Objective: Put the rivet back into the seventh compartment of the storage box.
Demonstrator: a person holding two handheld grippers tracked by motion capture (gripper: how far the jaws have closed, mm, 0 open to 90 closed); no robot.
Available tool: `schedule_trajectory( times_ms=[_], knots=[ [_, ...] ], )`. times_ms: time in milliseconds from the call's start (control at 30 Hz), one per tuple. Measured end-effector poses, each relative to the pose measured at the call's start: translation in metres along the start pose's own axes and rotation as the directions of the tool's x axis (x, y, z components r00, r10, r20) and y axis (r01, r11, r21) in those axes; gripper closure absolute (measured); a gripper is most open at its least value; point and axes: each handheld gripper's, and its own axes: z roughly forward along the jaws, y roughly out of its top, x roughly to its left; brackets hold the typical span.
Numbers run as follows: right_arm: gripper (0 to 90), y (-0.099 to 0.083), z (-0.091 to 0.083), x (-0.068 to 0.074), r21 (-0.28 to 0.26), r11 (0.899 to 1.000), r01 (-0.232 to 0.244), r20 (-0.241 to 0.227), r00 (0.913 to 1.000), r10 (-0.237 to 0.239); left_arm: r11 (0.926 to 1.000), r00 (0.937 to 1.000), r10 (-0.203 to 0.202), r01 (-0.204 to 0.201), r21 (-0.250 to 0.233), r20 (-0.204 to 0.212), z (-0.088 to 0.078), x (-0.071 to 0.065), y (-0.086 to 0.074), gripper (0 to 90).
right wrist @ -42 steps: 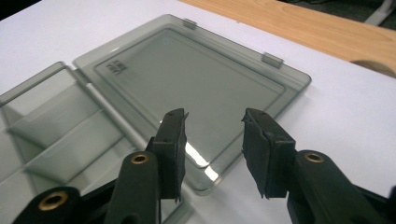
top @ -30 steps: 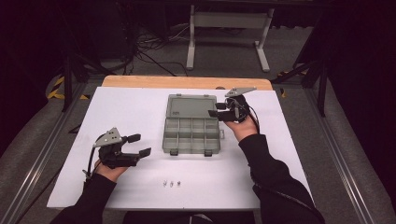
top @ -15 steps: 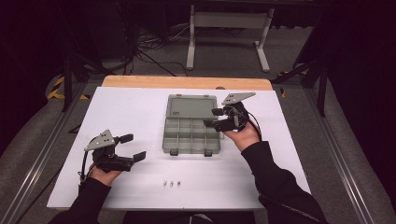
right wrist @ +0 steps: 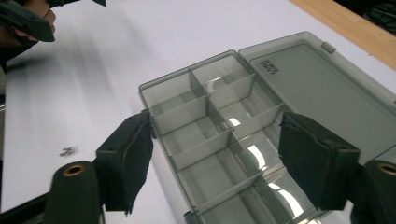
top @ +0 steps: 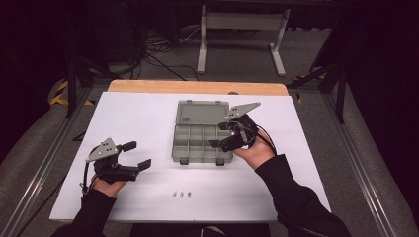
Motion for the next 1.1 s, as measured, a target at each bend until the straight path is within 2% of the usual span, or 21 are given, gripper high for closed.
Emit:
schedule_trajectory(
  times_ms=[333, 667, 933, 1000, 1100],
  knots=[
    [27.5, 0.009, 0.010, 0.022, 0.090, 0.992, 0.084, -0.045, 0.9958, -0.080, 0.9999, 0.9999, -0.003, 0.003, 0.010, -0.013, -0.007, -0.001, -0.004, 12.1],
    [28.6, 0.014, 0.024, 0.039, 0.150, 0.980, 0.134, -0.105, 0.9874, -0.119, 1.0000, 0.9997, -0.002, 0.002, 0.005, -0.022, -0.013, -0.002, -0.007, 12.2],
    [28.6, 0.014, 0.038, 0.057, 0.207, 0.958, 0.201, -0.165, 0.9717, -0.168, 1.0000, 0.9997, -0.004, 0.004, 0.003, -0.024, -0.014, -0.002, -0.007, 12.2],
    [28.6, 0.013, 0.039, 0.059, 0.212, 0.956, 0.202, -0.171, 0.9709, -0.168, 1.0000, 0.9998, -0.005, 0.005, 0.005, -0.022, -0.013, -0.002, -0.007, 12.2],
    [28.6, 0.012, 0.044, 0.067, 0.235, 0.946, 0.226, -0.191, 0.9645, -0.183, 1.0000, 0.9999, -0.004, 0.004, 0.008, -0.016, -0.013, -0.002, -0.007, 12.2]
  ],
)
